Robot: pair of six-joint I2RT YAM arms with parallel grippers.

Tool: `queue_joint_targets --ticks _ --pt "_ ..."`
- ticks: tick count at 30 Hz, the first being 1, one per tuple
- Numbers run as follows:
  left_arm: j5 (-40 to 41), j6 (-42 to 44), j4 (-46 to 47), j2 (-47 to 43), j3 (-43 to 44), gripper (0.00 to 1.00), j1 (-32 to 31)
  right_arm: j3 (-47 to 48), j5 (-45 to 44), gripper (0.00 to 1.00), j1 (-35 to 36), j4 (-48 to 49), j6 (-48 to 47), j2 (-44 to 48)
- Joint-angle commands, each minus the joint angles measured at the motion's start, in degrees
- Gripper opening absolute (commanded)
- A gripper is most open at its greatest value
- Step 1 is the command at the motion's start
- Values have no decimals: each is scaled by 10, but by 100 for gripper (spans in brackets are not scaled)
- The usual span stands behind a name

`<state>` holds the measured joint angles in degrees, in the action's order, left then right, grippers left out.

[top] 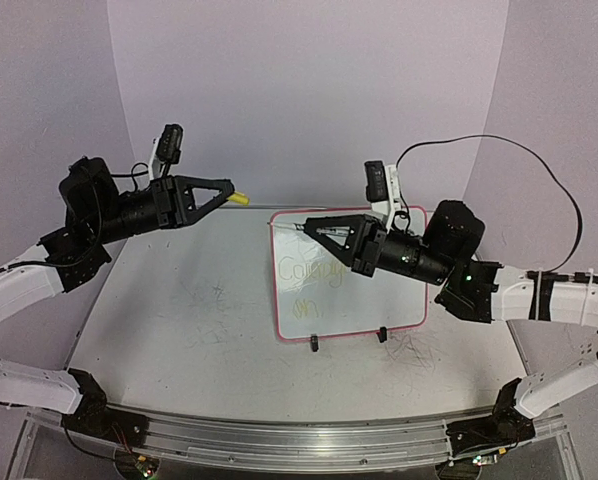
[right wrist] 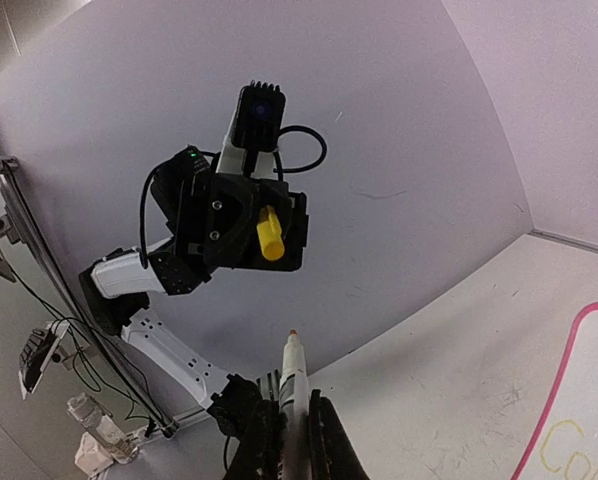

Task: Write a sentence on the whiteboard
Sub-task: Insert the whiteboard marker without the cap into the center of the board.

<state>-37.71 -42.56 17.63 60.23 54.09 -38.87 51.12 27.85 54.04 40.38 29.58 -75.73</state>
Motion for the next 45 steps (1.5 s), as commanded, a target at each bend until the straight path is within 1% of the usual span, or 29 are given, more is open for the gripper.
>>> queue_joint_targets --ticks 1,5,12,39,45 --pt "3 -30 100 2 -11 0 -20 36 16 0 -1 105 51 -27" --pt "8 -35 112 -6 -24 0 -22 33 20 0 0 150 72 -40" --pt "11 -31 115 -13 -35 0 -22 30 33 0 0 184 83 -48" --pt "10 -30 119 -15 -36 0 -22 57 36 0 4 188 99 -92" --pt "14 -29 119 -22 -41 0 -22 42 29 0 5 195 96 -82"
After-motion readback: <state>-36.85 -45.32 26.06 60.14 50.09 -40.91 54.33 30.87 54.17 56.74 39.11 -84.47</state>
